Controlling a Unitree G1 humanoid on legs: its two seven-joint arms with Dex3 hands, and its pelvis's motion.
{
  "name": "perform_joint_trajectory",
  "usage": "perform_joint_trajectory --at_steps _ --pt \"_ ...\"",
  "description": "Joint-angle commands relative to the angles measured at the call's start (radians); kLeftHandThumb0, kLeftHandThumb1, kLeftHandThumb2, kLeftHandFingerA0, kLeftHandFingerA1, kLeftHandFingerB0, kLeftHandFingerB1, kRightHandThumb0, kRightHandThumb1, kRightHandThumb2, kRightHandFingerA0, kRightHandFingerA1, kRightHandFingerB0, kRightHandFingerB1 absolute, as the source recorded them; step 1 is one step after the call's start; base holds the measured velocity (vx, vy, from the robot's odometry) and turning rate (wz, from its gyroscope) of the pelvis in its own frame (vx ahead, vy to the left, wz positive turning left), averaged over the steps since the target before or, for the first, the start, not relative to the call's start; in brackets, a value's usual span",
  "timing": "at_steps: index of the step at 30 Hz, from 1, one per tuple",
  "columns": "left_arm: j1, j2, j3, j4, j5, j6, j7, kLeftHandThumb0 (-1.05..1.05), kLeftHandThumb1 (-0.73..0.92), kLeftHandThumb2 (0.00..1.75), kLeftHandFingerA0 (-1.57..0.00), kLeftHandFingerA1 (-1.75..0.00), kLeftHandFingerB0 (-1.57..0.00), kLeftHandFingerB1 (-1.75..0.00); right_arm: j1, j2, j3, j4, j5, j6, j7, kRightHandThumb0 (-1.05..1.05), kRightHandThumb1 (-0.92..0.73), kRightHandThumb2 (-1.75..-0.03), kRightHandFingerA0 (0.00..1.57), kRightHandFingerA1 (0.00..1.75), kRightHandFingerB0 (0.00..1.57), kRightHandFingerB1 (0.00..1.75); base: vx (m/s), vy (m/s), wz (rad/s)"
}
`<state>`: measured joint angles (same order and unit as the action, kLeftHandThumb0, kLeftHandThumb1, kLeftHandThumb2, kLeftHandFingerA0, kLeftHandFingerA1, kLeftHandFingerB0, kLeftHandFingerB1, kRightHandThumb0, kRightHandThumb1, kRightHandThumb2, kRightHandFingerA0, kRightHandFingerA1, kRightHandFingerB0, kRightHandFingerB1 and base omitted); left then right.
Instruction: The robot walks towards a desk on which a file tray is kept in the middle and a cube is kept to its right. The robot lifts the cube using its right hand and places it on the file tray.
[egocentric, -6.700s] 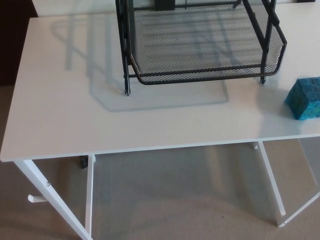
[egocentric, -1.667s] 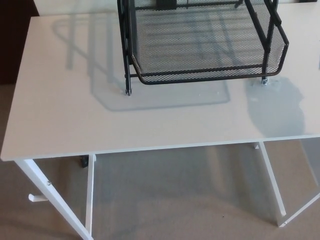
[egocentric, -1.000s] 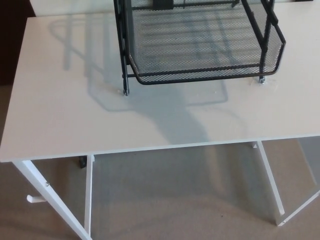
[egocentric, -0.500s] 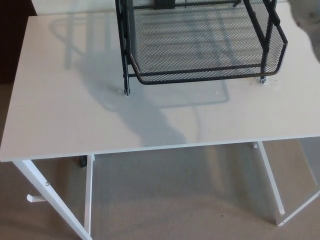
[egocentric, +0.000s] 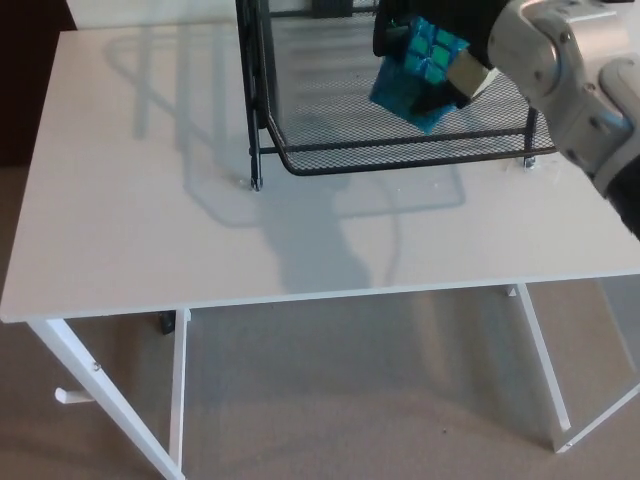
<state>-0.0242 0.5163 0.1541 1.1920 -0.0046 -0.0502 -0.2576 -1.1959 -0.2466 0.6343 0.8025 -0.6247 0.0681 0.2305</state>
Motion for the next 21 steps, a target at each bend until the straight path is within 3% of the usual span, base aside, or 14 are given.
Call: perform_joint_trajectory --at_steps 1,4,5,6,7,8,10,11,12,13,14,15,20,21 --pt "0.0 0.012 -0.006 0.011 0.014 -0.037 0.01 -0.95 0.75 1.32 -0.54 -0.94 -0.42 -0.82 -0.037 0.012 0.011 0.075 -0.012 0.043 0.169 -0.3 -0.67 -0.6 0.7 0.95 0.76 0.52 0.0 0.0 0.0" --pt "0.006 0.014 -0.008 0.009 0.015 -0.044 0.012 -0.95 0.75 1.32 -0.55 -0.95 -0.44 -0.83 -0.057 0.013 0.018 0.063 -0.023 0.092 0.225 -0.31 -0.72 -0.61 0.61 0.78 0.54 0.39 0.0 0.0 0.0" --pt "0.005 0.013 -0.007 0.01 0.014 -0.042 0.011 -0.95 0.75 1.32 -0.53 -0.94 -0.44 -0.82 -0.057 0.011 0.015 0.06 -0.021 0.095 0.229 -0.29 -0.73 -0.61 0.57 0.85 0.47 0.37 0.0 0.0 0.0" --pt "0.006 0.013 -0.007 0.013 0.013 -0.041 0.011 -1.03 0.92 0.81 -0.46 -1.03 -0.41 -0.88 -0.053 0.008 0.008 0.057 -0.014 0.087 0.225 -0.28 -0.71 -0.61 0.54 0.82 0.41 0.33 0.0 0.0 0.0" --pt "0.006 0.012 -0.008 0.015 0.014 -0.041 0.013 -1.03 0.92 0.81 -0.46 -1.03 -0.42 -0.88 -0.051 0.0 0.01 0.052 -0.018 0.069 0.22 -0.31 -0.71 -0.62 0.43 0.76 0.35 0.32 0.0 0.0 0.0" --pt "0.006 0.012 -0.011 0.013 0.017 -0.04 0.019 -0.94 0.76 1.32 -0.55 -0.95 -0.45 -0.83 -0.043 -0.013 0.009 0.038 -0.025 0.04 0.195 -0.29 -0.66 -0.6 0.34 0.61 0.34 0.32 0.0 0.0 0.0" --pt "0.009 0.015 -0.02 0.009 0.025 -0.046 0.023 -0.95 0.75 1.33 -0.55 -0.95 -0.42 -0.82 -0.035 -0.035 0.022 0.011 -0.056 0.005 0.151 -0.44 -0.69 -0.6 0.03 0.44 0.13 0.36 0.0 0.0 0.0" --pt "0.01 0.017 -0.019 0.009 0.023 -0.044 0.021 -0.95 0.75 1.33 -0.55 -0.95 -0.42 -0.82 -0.033 -0.044 0.032 -0.001 -0.074 -0.016 0.131 -0.44 -0.69 -0.6 0.03 0.44 0.13 0.36 0.0 0.0 0.0" --pt "0.01 0.016 -0.017 0.01 0.02 -0.045 0.02 -1.05 0.92 0.82 -0.49 -1.05 -0.43 -0.9 -0.034 -0.05 0.031 -0.02 -0.077 -0.01 0.136 -0.49 -0.69 -0.61 0.0 0.27 0.05 0.32 0.0 0.0 0.0" --pt "0.012 0.016 -0.017 0.008 0.017 -0.044 0.018 -1.04 0.92 0.82 -0.48 -1.05 -0.43 -0.9 -0.043 -0.051 0.021 -0.03 -0.069 -0.01 0.142 -0.65 -0.56 -0.77 0.0 0.0 0.0 0.13 0.0 0.0 0.0" --pt "0.014 0.017 -0.016 0.006 0.015 -0.046 0.015 -1.04 0.92 0.82 -0.47 -1.06 -0.43 -0.9 -0.054 -0.054 0.01 -0.031 -0.062 -0.028 0.134 -0.83 -0.44 -0.73 0.0 0.15 0.0 0.07 0.0 0.0 0.0" --pt "0.011 0.015 -0.016 0.006 0.015 -0.038 0.019 -0.94 0.75 1.32 -0.52 -0.94 -0.44 -0.82 -0.061 -0.054 0.009 -0.034 -0.066 -0.028 0.13 -0.94 -0.5 -0.76 0.0 0.12 0.0 0.03 0.0 0.0 0.0" --pt "0.01 0.017 -0.02 0.008 0.019 -0.037 0.022 -0.95 0.74 1.32 -0.52 -0.94 -0.45 -0.83 -0.102 -0.056 0.008 -0.065 -0.094 -0.009 0.162 -1.05 -0.6 -0.87 0.0 0.18 0.0 0.05 0.0 0.0 0.0" --pt "0.01 0.017 -0.022 0.011 0.021 -0.04 0.022 -1.04 0.92 0.82 -0.49 -1.04 -0.45 -0.89 -0.108 -0.058 0.003 -0.072 -0.091 -0.007 0.174 -1.05 -0.6 -0.88 0.0 0.18 0.0 0.05 0.0 0.0 0.0"
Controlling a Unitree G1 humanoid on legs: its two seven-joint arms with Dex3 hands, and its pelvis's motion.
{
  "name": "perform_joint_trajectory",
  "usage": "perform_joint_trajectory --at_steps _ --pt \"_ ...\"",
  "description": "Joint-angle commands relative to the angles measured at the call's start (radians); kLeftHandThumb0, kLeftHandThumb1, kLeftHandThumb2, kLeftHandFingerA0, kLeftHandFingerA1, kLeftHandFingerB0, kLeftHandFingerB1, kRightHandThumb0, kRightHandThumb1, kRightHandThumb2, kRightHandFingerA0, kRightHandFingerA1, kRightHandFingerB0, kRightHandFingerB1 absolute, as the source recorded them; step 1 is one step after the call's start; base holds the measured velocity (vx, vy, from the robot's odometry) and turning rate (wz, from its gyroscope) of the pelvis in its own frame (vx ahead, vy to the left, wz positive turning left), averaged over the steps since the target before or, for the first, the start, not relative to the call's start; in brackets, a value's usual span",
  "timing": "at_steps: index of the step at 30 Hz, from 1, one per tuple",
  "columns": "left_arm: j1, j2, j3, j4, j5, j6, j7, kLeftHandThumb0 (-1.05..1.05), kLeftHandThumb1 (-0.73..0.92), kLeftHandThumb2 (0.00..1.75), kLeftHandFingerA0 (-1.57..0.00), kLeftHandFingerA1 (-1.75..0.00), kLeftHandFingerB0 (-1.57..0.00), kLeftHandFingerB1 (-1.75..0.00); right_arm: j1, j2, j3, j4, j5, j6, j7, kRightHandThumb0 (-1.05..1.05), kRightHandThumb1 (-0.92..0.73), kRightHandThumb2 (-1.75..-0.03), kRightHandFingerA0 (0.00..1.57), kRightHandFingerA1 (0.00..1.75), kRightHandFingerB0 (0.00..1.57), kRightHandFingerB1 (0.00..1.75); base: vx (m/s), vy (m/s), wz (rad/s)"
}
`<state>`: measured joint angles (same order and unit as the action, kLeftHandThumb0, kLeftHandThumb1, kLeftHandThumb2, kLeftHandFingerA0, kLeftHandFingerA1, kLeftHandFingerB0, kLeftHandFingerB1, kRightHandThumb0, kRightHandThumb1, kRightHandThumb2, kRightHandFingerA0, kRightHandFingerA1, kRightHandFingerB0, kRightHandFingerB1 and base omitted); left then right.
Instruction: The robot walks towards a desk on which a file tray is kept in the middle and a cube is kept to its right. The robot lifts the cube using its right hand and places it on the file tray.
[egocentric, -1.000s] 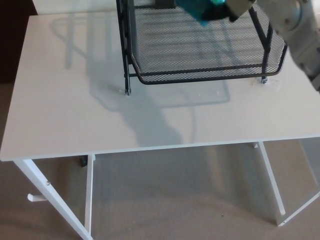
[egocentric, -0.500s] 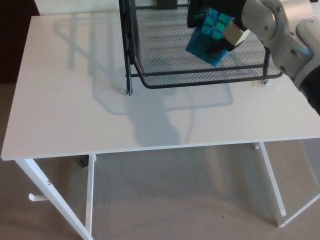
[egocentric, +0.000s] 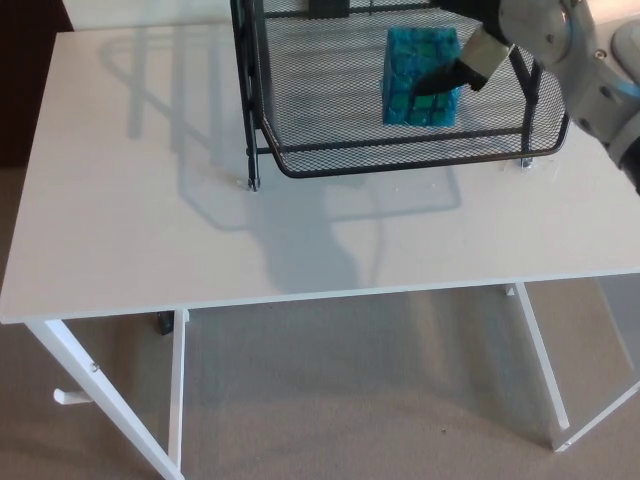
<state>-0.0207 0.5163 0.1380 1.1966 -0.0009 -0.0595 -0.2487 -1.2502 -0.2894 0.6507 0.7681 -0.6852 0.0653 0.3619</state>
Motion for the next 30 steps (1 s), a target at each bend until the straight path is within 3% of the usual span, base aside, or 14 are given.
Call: perform_joint_trajectory --at_steps 1,2,9,10,11,12,14,15,19,20,25,27,29,30 --pt "0.006 0.017 -0.006 0.008 0.017 -0.032 0.014 -1.04 0.92 0.82 -0.49 -1.04 -0.45 -0.89 -0.055 -0.016 -0.015 -0.04 -0.031 -0.003 0.046 -1.05 -0.6 -0.88 0.0 0.18 0.0 0.05 0.0 0.0 0.0" --pt "0.005 0.018 -0.008 0.01 0.018 -0.032 0.015 -0.95 0.74 1.32 -0.54 -0.94 -0.46 -0.82 -0.059 -0.021 -0.019 -0.049 -0.031 -0.004 0.058 -1.05 -0.6 -0.88 0.0 0.19 0.0 0.06 0.0 0.0 0.0" --pt "0.003 0.017 -0.019 0.018 0.026 -0.041 0.025 -0.96 0.75 1.34 -0.56 -0.97 -0.48 -0.84 -0.076 -0.083 -0.076 -0.098 -0.024 -0.029 0.089 -1.05 -0.61 -0.93 0.0 0.17 0.0 0.06 0.0 0.0 0.0" --pt "0.004 0.017 -0.015 0.018 0.022 -0.043 0.023 -1.05 0.92 0.83 -0.52 -1.08 -0.48 -0.91 -0.067 -0.161 -0.154 -0.167 0.041 -0.026 0.153 -1.03 -0.61 -0.94 0.0 0.21 0.0 0.11 0.0 0.0 0.0" --pt "0.004 0.016 -0.012 0.018 0.02 -0.043 0.021 -1.05 0.92 0.83 -0.52 -1.08 -0.49 -0.91 -0.035 -0.202 -0.223 -0.225 0.096 -0.02 0.179 -1.04 -0.61 -0.9 0.0 0.15 0.0 0.06 0.0 0.0 0.11" --pt "0.006 0.016 -0.009 0.019 0.018 -0.046 0.019 -0.96 0.74 1.33 -0.56 -0.97 -0.49 -0.85 -0.002 -0.225 -0.281 -0.267 0.133 0.01 0.19 -1.03 -0.6 -0.89 0.0 0.12 0.0 0.08 0.0 0.0 0.0" --pt "0.011 0.019 -0.014 0.019 0.026 -0.05 0.021 -0.96 0.74 1.34 -0.55 -0.97 -0.49 -0.85 0.044 -0.266 -0.327 -0.331 0.143 -0.003 0.192 -1.03 -0.62 -0.9 0.0 0.11 0.0 0.05 0.0 0.0 0.0" --pt "0.008 0.02 -0.015 0.021 0.029 -0.048 0.022 -1.05 0.92 0.83 -0.5 -1.05 -0.49 -0.9 0.135 -0.34 -0.422 -0.422 0.186 0.014 0.198 -1.02 -0.63 -0.92 0.0 0.12 0.0 0.06 0.0 0.0 0.0" --pt "0.015 0.031 -0.006 0.028 0.024 -0.046 0.013 -1.04 0.92 0.82 -0.49 -1.03 -0.45 -0.9 0.364 -0.469 -0.626 -0.604 0.244 0.025 0.208 -0.96 -0.6 -0.86 0.0 0.0 0.0 0.03 0.0 0.0 0.0" --pt "0.019 0.032 0.004 0.021 0.013 -0.043 0.01 -0.96 0.74 1.32 -0.58 -0.96 -0.42 -0.83 0.456 -0.518 -0.724 -0.641 0.274 0.021 0.224 -1.0 -0.62 -0.93 0.0 0.14 0.0 0.0 0.0 0.0 0.0" --pt "0.022 0.041 0.022 0.017 -0.001 -0.034 -0.006 -0.95 0.74 1.32 -0.51 -0.94 -0.37 -0.8 0.722 -0.579 -1.102 -0.654 0.413 0.026 0.29 -0.75 -0.49 -0.81 0.0 0.15 0.03 0.06 0.0 0.0 0.0" --pt "0.018 0.04 0.025 0.023 -0.003 -0.033 0.0 -0.94 0.76 1.33 -0.51 -0.94 -0.4 -0.81 0.848 -0.609 -1.302 -0.531 0.446 -0.077 0.256 -0.68 -0.45 -0.77 0.0 0.16 0.0 0.05 0.0 0.0 0.0" --pt "0.017 0.043 0.027 0.02 -0.003 -0.032 0.004 -0.94 0.76 1.33 -0.52 -0.95 -0.41 -0.82 0.895 -0.585 -1.425 -0.578 0.408 0.123 0.268 -0.71 -0.49 -0.8 0.0 0.12 0.0 0.13 0.0 0.0 0.0" --pt "0.015 0.043 0.03 0.021 -0.006 -0.03 0.004 -0.94 0.76 1.32 -0.53 -0.94 -0.39 -0.81 0.936 -0.579 -1.478 -0.555 0.408 0.126 0.247 -0.65 -0.5 -0.82 0.0 0.22 0.0 0.14 0.0 0.0 0.0"
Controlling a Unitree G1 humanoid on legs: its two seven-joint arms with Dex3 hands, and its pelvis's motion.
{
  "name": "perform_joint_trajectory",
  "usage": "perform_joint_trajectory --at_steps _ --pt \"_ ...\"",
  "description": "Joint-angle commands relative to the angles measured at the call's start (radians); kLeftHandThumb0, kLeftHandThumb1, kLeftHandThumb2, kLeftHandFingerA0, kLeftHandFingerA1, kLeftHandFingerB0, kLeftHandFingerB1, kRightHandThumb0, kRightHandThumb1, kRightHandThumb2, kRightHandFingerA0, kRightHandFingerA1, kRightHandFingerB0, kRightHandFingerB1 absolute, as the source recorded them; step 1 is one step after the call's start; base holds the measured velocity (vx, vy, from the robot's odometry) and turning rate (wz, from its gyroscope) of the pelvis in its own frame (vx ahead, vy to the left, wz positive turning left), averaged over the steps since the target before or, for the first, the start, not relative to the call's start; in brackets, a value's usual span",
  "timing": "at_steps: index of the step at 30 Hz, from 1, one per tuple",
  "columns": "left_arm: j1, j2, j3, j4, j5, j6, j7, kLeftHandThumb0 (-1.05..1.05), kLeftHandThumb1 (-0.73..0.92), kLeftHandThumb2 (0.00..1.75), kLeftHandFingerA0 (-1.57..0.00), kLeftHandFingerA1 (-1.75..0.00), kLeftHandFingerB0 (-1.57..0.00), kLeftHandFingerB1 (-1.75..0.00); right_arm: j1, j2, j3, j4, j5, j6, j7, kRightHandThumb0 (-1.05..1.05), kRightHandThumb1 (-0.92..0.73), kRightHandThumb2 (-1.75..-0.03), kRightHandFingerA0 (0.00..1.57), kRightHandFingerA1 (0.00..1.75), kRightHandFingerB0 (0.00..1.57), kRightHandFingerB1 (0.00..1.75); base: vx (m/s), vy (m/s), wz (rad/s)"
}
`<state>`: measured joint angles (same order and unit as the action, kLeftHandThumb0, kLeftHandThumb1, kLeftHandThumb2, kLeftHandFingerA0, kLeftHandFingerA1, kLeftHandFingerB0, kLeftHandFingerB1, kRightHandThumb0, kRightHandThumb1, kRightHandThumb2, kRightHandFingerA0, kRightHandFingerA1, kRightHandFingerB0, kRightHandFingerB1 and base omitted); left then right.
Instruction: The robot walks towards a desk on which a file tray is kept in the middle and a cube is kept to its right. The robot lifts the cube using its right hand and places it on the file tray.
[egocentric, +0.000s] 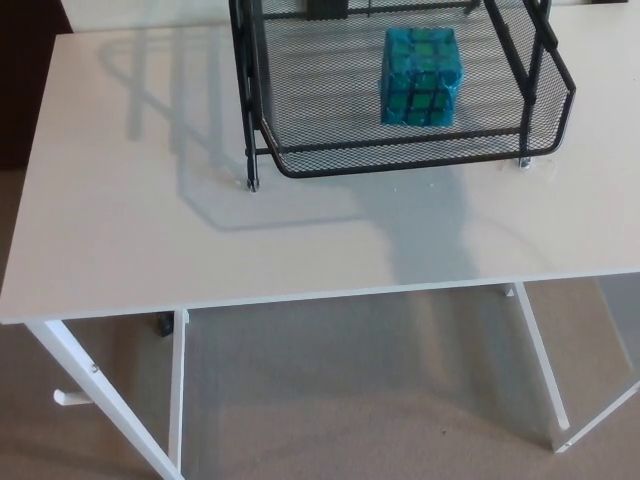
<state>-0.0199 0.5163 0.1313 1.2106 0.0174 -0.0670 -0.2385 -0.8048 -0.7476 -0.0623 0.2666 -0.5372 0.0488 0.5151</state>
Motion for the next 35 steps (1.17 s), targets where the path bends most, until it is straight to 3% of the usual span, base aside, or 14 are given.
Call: perform_joint_trajectory --at_steps 1,8,11,12,14,17,18,19,21,23,24,28,30,35 --pt "0.01 0.045 0.04 0.01 -0.028 -0.017 -0.007 -0.94 0.76 1.33 -0.52 -0.94 -0.39 -0.81 0.577 -0.107 -0.855 0.006 0.261 0.113 0.04 -0.68 -0.52 -0.83 0.0 0.2 0.0 0.13 0.0 0.0 0.0" --pt "0.01 0.05 0.036 0.008 -0.02 -0.026 0.002 -0.97 0.76 1.34 -0.54 -0.97 -0.32 -0.8 0.691 -0.009 -1.017 0.177 0.271 0.22 -0.282 -0.59 -0.63 -0.59 0.11 0.32 0.08 0.24 0.0 0.0 0.0" --pt "0.032 0.042 0.048 0.013 -0.03 -0.023 0.015 -0.96 0.75 1.32 -0.57 -0.98 -0.34 -0.79 0.734 0.073 -1.092 0.242 0.328 0.231 -0.401 -0.53 -0.62 -0.59 0.75 0.92 0.08 0.25 0.0 0.0 0.0" --pt "0.041 0.041 0.046 0.022 -0.026 -0.029 0.02 -1.04 0.92 0.84 -0.48 -1.05 -0.35 -0.88 0.818 0.111 -1.052 0.297 0.313 0.169 -0.457 -0.53 -0.69 -0.61 0.65 1.01 0.1 0.27 0.0 0.0 0.0" --pt "0.046 0.041 0.048 0.025 -0.029 -0.027 0.015 -0.95 0.75 1.31 -0.57 -0.96 -0.33 -0.78 0.826 0.175 -1.083 0.39 0.404 0.101 -0.516 -0.52 -0.73 -0.63 0.88 0.97 0.11 0.24 0.0 0.0 0.0" --pt "0.046 0.036 0.053 0.024 -0.034 -0.021 0.016 -1.02 0.92 0.84 -0.49 -1.04 -0.34 -0.88 0.843 0.221 -1.048 0.367 0.344 0.157 -0.574 -0.46 -0.54 -0.99 0.87 0.94 0.0 0.43 0.0 0.0 0.0" --pt "0.043 0.039 0.075 0.019 -0.056 0.006 0.015 -0.96 0.75 1.3 -0.53 -0.94 -0.19 -0.74 0.848 0.35 -1.095 0.242 0.381 0.356 -0.464 -0.57 -0.57 -0.85 0.27 0.47 0.04 0.31 0.0 0.0 0.0" --pt "0.043 0.038 0.082 0.019 -0.064 0.008 0.012 -0.96 0.75 1.3 -0.53 -0.94 -0.19 -0.74 0.849 0.386 -1.105 0.207 0.373 0.397 -0.47 -0.57 -0.57 -0.85 0.27 0.47 0.04 0.31 0.0 0.0 0.0" --pt "0.044 0.042 0.084 0.015 -0.063 0.012 0.003 -1.0 0.92 0.93 -0.36 -0.95 -0.16 -0.79 0.857 0.42 -1.115 0.175 0.347 0.491 -0.449 -0.59 -0.57 -0.81 0.7 0.69 0.06 0.37 0.0 0.0 0.0" --pt "0.041 0.042 0.084 0.021 -0.059 0.009 0.003 -0.91 0.74 1.27 -0.55 -0.93 -0.18 -0.71 0.835 0.422 -1.175 0.203 0.399 0.516 -0.44 -0.37 -0.47 -0.95 0.43 0.64 0.0 0.44 0.0 0.0 0.0" --pt "0.047 0.044 0.076 0.02 -0.048 0.001 0.003 -0.93 0.73 1.27 -0.54 -0.92 -0.21 -0.72 0.92 0.424 -1.064 0.157 0.321 0.561 -0.309 -0.62 -0.82 -0.64 0.9 0.85 0.68 0.64 0.0 0.0 0.0" --pt "0.042 0.049 0.08 0.014 -0.047 0.017 -0.001 -1.04 0.92 0.88 -0.36 -0.96 -0.18 -0.8 0.978 0.594 -1.091 -0.097 0.332 0.503 -0.309 -0.52 -0.74 -0.62 1.16 0.95 0.54 0.66 0.0 0.0 0.0" --pt "0.035 0.052 0.075 0.016 -0.038 0.044 -0.006 -1.02 0.77 1.32 -0.41 -0.87 -0.07 -0.66 1.022 0.581 -0.986 0.005 0.247 0.368 -0.364 -0.51 -0.7 -0.61 0.69 0.66 0.46 0.4 0.0 0.0 0.0" --pt "0.031 0.05 0.075 0.018 -0.03 0.052 -0.005 -1.03 0.77 1.32 -0.4 -0.87 -0.08 -0.67 1.004 0.589 -1.024 -0.028 0.301 0.443 -0.322 -0.44 -0.65 -0.6 0.79 0.61 0.63 0.44 0.0 0.0 0.0"
